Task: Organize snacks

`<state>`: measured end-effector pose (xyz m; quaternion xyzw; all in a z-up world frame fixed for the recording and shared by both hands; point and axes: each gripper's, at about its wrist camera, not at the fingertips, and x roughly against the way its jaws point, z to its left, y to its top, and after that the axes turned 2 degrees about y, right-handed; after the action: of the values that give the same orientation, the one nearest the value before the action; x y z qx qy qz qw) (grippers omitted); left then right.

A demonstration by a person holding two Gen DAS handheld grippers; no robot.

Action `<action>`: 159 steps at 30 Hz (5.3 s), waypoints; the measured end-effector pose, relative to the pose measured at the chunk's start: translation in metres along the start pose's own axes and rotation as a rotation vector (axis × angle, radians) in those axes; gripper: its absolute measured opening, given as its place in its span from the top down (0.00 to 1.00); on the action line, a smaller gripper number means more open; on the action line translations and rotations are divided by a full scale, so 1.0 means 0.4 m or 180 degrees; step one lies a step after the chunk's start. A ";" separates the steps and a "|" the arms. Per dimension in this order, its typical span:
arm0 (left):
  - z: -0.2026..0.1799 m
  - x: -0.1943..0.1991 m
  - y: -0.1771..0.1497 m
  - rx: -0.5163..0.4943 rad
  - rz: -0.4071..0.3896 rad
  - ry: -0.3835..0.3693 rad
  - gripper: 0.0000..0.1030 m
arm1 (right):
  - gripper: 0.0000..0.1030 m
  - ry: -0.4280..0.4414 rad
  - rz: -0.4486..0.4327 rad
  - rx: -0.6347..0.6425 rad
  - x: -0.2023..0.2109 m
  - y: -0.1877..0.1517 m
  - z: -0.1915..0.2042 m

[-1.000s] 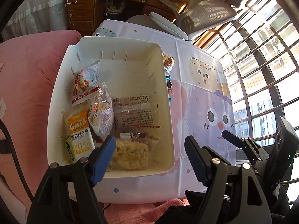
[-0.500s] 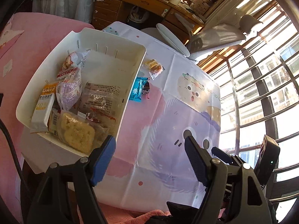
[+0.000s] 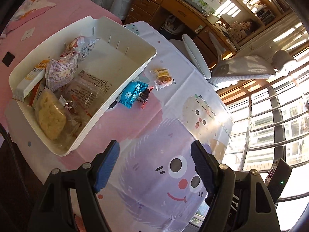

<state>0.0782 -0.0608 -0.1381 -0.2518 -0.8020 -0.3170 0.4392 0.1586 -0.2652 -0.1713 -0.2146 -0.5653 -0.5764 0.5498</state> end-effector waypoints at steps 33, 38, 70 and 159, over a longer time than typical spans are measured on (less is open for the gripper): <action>0.039 -0.342 0.151 0.1286 -0.0658 0.0525 0.24 | 0.22 0.0337 -0.0442 0.0746 -0.393 0.296 0.006; 0.041 -0.383 0.175 0.1331 -0.0583 0.0583 0.24 | 0.22 0.0398 -0.0532 0.0825 -0.436 0.319 0.027; 0.027 -0.488 0.228 0.1508 -0.0321 0.0889 0.54 | 0.60 0.0382 -0.0271 0.1297 -0.542 0.343 0.093; 0.020 -0.191 0.060 0.0944 -0.0050 0.0155 0.79 | 0.89 0.0239 -0.0282 0.1027 -0.267 0.208 0.082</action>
<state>0.1275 -0.0485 -0.2006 -0.1700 -0.8311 -0.2045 0.4885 0.2515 -0.1742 -0.2206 -0.0767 -0.6385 -0.5094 0.5718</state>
